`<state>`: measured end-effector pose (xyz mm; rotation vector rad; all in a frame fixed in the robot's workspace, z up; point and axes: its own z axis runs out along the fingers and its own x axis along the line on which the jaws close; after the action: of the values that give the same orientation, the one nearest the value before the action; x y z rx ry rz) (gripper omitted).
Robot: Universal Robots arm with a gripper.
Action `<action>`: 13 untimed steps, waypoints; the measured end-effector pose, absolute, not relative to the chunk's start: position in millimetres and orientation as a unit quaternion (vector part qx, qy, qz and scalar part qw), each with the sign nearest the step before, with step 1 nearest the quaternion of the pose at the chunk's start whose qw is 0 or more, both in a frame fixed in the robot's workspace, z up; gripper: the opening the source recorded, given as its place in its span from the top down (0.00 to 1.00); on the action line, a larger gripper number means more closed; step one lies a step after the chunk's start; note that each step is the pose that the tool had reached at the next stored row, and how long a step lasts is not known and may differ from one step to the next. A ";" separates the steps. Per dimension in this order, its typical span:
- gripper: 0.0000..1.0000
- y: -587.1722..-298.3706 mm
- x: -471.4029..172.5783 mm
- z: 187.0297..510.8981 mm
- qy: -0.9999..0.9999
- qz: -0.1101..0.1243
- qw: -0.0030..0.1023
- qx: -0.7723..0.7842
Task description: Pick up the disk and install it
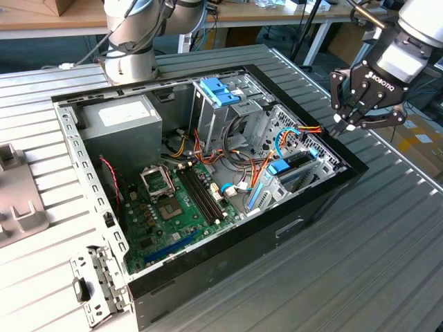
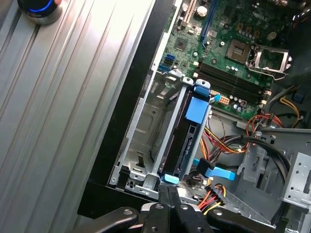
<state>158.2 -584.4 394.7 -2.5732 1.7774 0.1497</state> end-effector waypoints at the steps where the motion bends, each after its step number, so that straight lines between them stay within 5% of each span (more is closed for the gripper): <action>1: 0.89 -584.4 158.2 394.7 0.564 0.048 0.005 -0.824; 13: 0.89 -584.4 158.2 394.7 0.524 0.048 0.003 -0.850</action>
<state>158.2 -584.4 394.7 -2.6668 1.6430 0.1506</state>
